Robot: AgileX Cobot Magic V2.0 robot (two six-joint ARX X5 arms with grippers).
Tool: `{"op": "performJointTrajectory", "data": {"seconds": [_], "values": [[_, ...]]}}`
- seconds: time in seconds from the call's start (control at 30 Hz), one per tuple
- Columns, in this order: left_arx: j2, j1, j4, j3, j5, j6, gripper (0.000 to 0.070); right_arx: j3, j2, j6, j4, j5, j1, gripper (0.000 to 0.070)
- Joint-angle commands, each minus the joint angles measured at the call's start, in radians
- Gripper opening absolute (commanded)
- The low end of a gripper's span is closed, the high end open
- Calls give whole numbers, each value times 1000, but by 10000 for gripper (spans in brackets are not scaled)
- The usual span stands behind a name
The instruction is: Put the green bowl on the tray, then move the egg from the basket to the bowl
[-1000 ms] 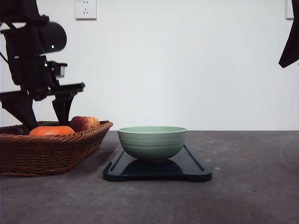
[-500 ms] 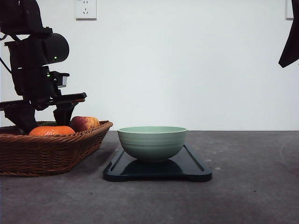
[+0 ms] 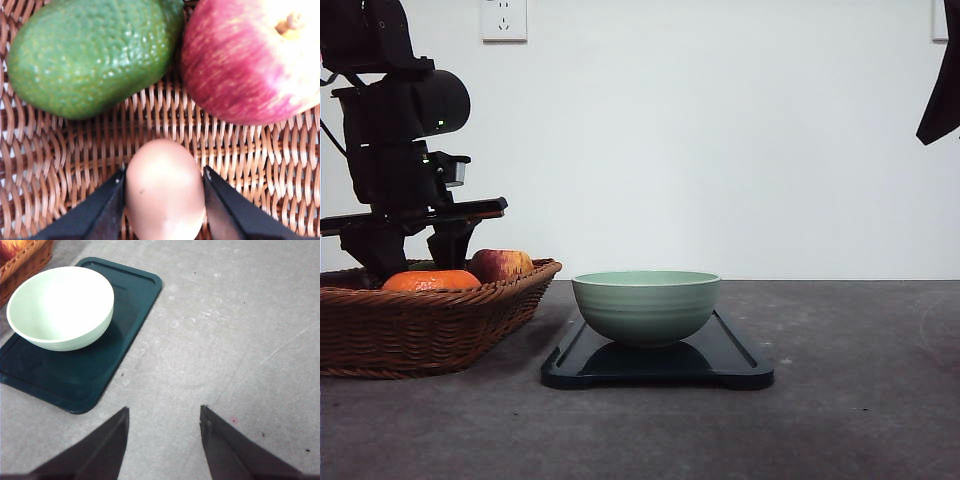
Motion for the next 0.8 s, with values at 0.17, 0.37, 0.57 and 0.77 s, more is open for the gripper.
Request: {"op": "performJointTrajectory", "data": {"seconds": [0.17, 0.37, 0.57, 0.77], "values": [[-79, -4, -39, 24, -2, 30, 198, 6, 5, 18, 6, 4, 3, 272], [-206, -24, -51, 24, 37, 39, 197, 6, 5, 18, 7, 4, 3, 272], [-293, -84, 5, 24, 184, 24, 195, 6, 5, 18, 7, 3, 3, 272], [-295, -202, 110, 24, 314, 22, 194, 6, 5, 18, 7, 3, 3, 272]]}}
